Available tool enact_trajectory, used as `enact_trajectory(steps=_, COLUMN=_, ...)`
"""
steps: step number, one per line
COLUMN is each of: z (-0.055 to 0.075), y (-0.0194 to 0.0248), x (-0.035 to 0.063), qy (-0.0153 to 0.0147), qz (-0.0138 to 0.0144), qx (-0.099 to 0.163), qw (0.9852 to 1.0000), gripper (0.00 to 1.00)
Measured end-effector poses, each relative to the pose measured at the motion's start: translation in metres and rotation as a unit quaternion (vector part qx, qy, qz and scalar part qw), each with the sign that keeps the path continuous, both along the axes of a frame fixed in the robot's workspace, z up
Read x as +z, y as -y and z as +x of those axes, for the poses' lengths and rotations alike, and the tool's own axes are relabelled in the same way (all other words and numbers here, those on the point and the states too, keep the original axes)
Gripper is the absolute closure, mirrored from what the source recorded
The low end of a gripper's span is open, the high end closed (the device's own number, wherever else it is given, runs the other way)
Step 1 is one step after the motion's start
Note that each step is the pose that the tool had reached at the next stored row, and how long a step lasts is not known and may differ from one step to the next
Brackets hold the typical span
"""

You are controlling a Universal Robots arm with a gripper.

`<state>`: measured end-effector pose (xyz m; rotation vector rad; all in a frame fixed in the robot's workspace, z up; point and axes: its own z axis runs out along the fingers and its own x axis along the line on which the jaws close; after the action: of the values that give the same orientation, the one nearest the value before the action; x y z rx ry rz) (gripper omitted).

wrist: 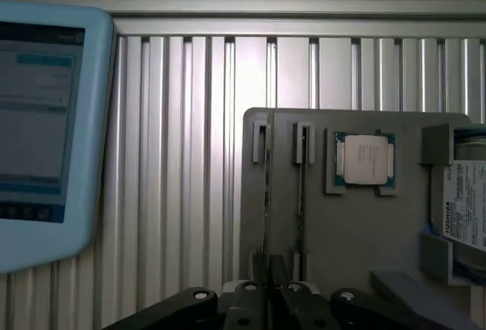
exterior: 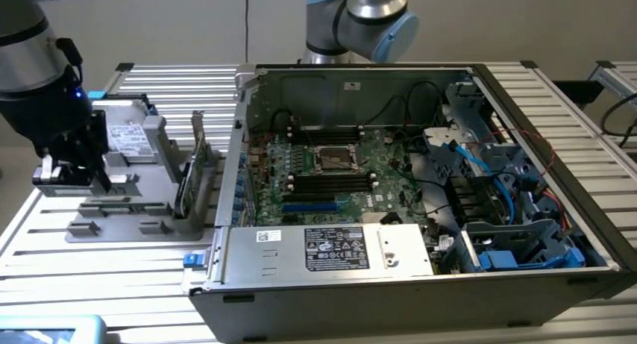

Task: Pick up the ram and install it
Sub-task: 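Pick up the ram and move it above insertion slot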

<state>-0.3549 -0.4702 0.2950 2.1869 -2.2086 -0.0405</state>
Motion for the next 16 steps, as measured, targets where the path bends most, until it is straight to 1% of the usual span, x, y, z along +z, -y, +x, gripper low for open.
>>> enact_trajectory(steps=9, z=0.026, y=0.0000, x=0.0411, qy=0.0000, qz=0.0000, qx=0.000, qw=1.0000, gripper=0.86)
enact_trajectory(steps=16, z=0.052, y=0.0000, x=0.0728, qy=0.0000, qz=0.0000, qx=0.000, qw=1.0000, gripper=0.86)
